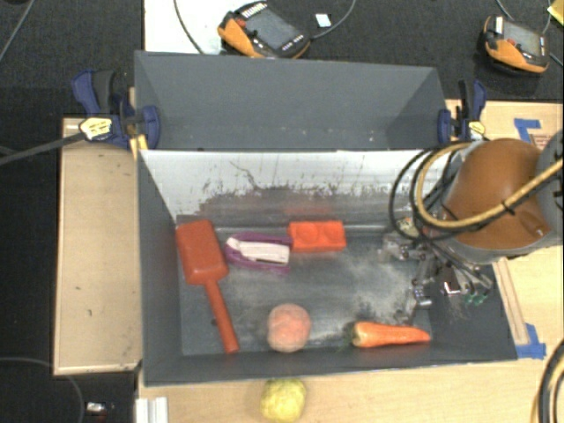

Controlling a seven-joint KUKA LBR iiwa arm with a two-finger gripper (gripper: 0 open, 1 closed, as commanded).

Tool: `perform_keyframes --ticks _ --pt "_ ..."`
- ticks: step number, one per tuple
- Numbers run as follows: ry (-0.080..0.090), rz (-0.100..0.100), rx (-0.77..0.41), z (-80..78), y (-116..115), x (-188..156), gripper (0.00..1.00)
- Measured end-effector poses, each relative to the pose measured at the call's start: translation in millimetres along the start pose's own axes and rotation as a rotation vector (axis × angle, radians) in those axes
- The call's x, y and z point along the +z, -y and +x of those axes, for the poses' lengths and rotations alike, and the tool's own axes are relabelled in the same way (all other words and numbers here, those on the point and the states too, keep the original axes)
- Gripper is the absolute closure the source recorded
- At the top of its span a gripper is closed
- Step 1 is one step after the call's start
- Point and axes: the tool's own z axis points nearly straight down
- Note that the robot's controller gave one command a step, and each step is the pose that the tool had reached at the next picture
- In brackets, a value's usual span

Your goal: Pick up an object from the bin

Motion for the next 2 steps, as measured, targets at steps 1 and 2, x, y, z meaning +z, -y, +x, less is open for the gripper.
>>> perform_keyframes --ticks 1,2 --pt "-0.014 -0.004 0.008 5.3 -26 48 0.00" --pt "0.016 0.004 -0.339 13.0 -25 75 0.00"
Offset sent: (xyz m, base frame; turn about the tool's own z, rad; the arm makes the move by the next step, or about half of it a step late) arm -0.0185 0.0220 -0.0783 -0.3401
